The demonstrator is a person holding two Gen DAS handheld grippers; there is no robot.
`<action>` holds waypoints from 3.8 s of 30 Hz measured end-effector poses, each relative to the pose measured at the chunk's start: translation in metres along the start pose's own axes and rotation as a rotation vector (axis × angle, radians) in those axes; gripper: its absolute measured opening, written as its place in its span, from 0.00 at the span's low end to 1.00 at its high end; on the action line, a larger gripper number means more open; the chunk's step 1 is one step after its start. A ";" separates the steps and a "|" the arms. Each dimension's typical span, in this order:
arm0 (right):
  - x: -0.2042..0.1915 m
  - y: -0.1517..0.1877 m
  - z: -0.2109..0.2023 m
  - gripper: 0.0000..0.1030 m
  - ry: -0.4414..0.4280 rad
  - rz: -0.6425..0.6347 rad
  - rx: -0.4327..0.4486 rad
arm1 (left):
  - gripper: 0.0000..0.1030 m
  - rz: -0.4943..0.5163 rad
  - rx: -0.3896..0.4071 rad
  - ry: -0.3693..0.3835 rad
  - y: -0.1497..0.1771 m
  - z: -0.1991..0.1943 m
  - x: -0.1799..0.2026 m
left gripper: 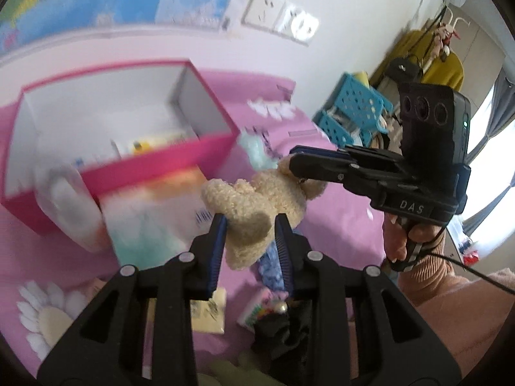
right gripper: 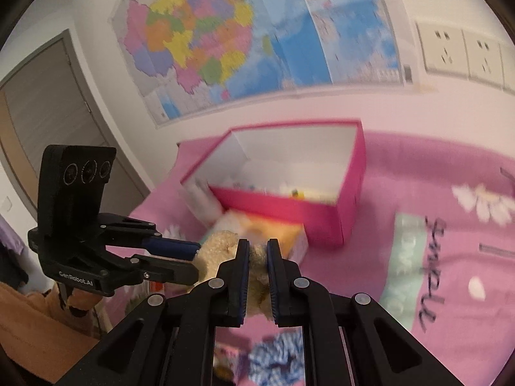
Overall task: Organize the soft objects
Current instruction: 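Grasp the beige teddy bear with the right gripper, then drop the teddy bear into the pink box with the right gripper, then grasp the black cloth with the right gripper, then carry the black cloth into the pink box and release it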
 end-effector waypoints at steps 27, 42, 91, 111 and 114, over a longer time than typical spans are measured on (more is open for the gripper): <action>0.077 -0.085 0.085 0.10 0.151 0.002 -0.026 | 0.32 -0.026 -0.025 -0.281 -0.097 0.078 -0.069; 0.082 -0.067 0.062 0.29 0.248 -0.025 -0.007 | 0.32 0.039 0.041 -0.290 -0.081 0.052 -0.061; -0.045 0.110 0.013 0.22 -0.061 0.030 -0.223 | 0.58 0.114 -0.103 0.131 0.108 -0.004 0.027; -0.019 0.132 0.030 0.56 -0.058 0.179 -0.288 | 0.54 0.163 -0.190 0.103 0.117 0.022 0.037; -0.021 0.135 0.035 0.21 -0.075 0.168 -0.297 | 0.41 0.164 -0.201 0.115 0.118 0.026 0.041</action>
Point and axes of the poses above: each gripper's, at about its wrist camera, not at the fingertips, and z roughly the way its jaws point, x to its right, y to its underside, the point moved 7 cm from there along z, roughly the way its jaws point, and after that the axes turned 14 degrees about -y, right-handed, at the moved point
